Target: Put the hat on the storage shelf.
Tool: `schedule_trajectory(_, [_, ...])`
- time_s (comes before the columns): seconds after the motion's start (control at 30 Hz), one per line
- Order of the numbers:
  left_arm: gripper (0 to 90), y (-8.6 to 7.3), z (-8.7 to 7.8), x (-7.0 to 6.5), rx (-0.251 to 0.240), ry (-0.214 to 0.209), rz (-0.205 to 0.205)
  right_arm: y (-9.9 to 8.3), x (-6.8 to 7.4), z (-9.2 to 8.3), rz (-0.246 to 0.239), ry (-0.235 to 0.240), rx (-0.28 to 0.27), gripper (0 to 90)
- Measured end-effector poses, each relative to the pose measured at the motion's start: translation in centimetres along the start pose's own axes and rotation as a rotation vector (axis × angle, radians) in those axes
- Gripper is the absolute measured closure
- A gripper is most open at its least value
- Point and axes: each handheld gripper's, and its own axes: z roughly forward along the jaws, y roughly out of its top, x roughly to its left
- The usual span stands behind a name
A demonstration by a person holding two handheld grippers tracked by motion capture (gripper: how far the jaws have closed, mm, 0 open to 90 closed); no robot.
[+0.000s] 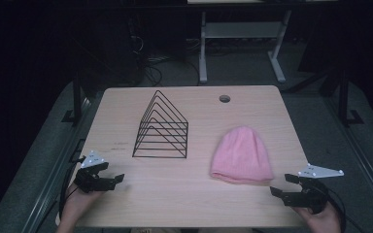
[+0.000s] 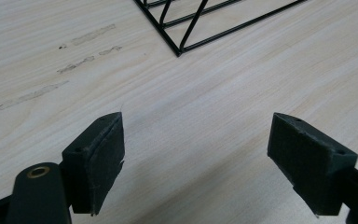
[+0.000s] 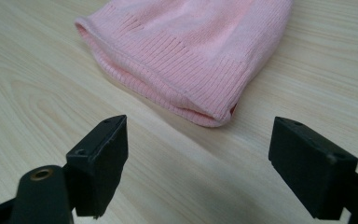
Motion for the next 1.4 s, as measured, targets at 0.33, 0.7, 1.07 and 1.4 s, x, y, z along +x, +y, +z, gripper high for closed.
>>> schedule_trajectory(0.33, [18.8,-0.2,-0.1,-0.2,0.000,-0.013,0.005,0.4,0.2,0.5,0.015,0.013,0.011,15.8])
schedule_trajectory(0.7, [18.7,-0.2,-0.3,-0.3,-0.007,0.002,-0.009,2.5,0.6,1.5,-0.003,0.078,0.047,14.6])
schedule_trajectory(1.07, [18.8,-0.2,-0.3,0.0,-0.012,0.002,-0.014,6.6,1.2,2.4,-0.060,0.098,0.079,14.6])
schedule_trajectory(1.4, [18.7,-0.1,-0.3,0.0,-0.020,-0.005,-0.025,9.3,0.9,3.6,-0.066,0.111,0.113,14.6])
